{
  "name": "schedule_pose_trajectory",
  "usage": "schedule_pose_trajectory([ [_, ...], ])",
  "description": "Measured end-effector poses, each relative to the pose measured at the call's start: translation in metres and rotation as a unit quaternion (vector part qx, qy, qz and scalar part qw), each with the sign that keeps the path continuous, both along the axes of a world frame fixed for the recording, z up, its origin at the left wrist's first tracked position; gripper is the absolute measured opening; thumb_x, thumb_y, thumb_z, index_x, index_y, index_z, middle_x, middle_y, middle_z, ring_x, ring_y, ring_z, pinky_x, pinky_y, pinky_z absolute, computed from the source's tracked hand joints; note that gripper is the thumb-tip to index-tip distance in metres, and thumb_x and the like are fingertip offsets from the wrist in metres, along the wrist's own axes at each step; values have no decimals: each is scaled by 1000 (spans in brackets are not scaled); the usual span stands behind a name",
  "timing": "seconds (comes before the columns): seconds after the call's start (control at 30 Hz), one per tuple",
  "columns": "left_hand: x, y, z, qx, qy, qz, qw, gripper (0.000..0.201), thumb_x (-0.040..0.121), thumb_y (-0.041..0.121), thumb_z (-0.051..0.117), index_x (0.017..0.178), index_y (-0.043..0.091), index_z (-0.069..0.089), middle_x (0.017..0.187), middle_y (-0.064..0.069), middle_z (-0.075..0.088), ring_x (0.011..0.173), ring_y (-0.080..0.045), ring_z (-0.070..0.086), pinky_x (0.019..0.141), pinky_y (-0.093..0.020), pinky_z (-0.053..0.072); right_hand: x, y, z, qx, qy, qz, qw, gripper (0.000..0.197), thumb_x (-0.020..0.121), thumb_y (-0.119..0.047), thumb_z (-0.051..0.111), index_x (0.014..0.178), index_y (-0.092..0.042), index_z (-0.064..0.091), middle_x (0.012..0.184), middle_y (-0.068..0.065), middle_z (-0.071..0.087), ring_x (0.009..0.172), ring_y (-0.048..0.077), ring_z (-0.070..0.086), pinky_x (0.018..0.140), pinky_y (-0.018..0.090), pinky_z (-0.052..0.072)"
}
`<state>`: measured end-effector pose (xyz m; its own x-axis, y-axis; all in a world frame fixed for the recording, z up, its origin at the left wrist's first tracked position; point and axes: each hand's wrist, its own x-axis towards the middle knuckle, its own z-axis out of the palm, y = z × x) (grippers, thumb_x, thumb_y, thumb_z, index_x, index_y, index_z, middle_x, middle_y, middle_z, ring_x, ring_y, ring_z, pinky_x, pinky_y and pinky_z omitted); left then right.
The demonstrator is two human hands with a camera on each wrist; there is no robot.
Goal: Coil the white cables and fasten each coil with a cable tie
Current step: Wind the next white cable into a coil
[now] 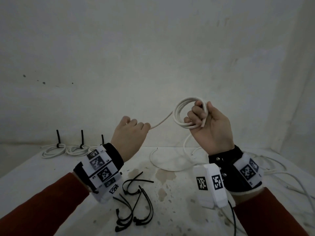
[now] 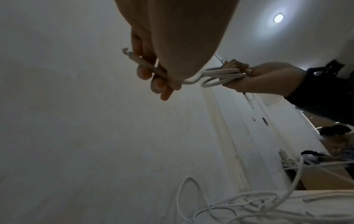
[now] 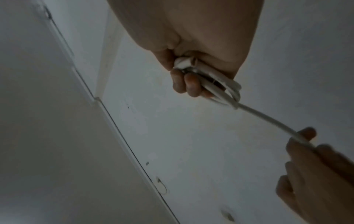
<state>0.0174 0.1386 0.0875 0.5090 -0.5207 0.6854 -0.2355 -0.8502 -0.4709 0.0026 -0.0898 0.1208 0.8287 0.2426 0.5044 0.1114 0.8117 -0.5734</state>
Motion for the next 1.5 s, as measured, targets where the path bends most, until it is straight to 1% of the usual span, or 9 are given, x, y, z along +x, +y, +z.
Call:
schedule_pose_trajectory([
  [0.1,-3,-5,-2,-8,-26,-71,997,20,84,5,48,92,8,66,66,-1,61,60,-23,59,74,-35,38,2,2,3,53,0,12,999,31,101,-31,29,92,-11,50,65,-4,47,56,12,47,74,24,34],
  [0.2,-10,-9,-6,-30,7,-110,993,43,68,-8,70,109,-2,62,72,-5,61,58,-24,59,58,-33,47,2,12,10,66,-15,-28,997,25,100,-29,33,90,-12,49,68,-5,51,60,11,53,74,22,44],
  [0.47,-25,-22,-7,-39,17,-144,989,57,58,-7,79,112,-3,60,71,-4,58,51,-21,52,50,-28,40,9,45,15,-46,-60,-272,959,16,101,-15,44,99,-3,54,89,3,73,72,15,67,66,28,52],
  [0.7,-37,-22,-2,-54,26,-157,986,34,74,-4,58,108,-4,61,73,-8,58,53,-25,55,51,-31,40,21,59,1,-310,-168,-424,834,11,95,-15,57,90,-9,51,71,3,68,59,19,64,59,28,51],
  [0.9,-37,-4,12,-36,-56,-165,984,5,86,10,61,84,9,65,73,-4,60,66,-26,56,71,-33,32,16,52,-12,-620,-260,-329,663,27,99,-26,49,79,-9,43,67,0,60,55,11,52,56,25,42],
  [1.03,-29,2,14,-70,-68,-169,981,15,89,28,60,81,18,65,78,6,62,77,-19,52,79,-31,31,6,49,-18,-605,-232,-250,719,51,104,-34,32,78,2,57,56,-13,53,55,9,43,58,25,37],
  [1.13,-24,0,14,-161,-36,-198,966,30,91,38,49,79,18,67,80,9,64,82,-14,48,80,-27,28,-1,51,-17,-582,-202,-252,746,66,102,-48,23,68,-11,67,55,-8,56,51,5,47,57,21,38],
  [1.3,-22,-6,6,-323,98,-296,894,22,93,27,52,88,10,66,104,4,69,90,-3,59,83,-8,37,-4,58,-12,-495,-113,-280,815,70,101,-50,27,63,-5,65,49,-2,57,40,7,45,44,19,35],
  [1.5,-26,-25,-2,-443,141,-276,841,20,97,21,46,81,12,55,70,12,58,64,3,51,60,-7,35,-4,69,-17,-459,-89,-419,778,69,103,-43,29,56,-1,58,39,-1,51,38,12,48,52,31,40],
])
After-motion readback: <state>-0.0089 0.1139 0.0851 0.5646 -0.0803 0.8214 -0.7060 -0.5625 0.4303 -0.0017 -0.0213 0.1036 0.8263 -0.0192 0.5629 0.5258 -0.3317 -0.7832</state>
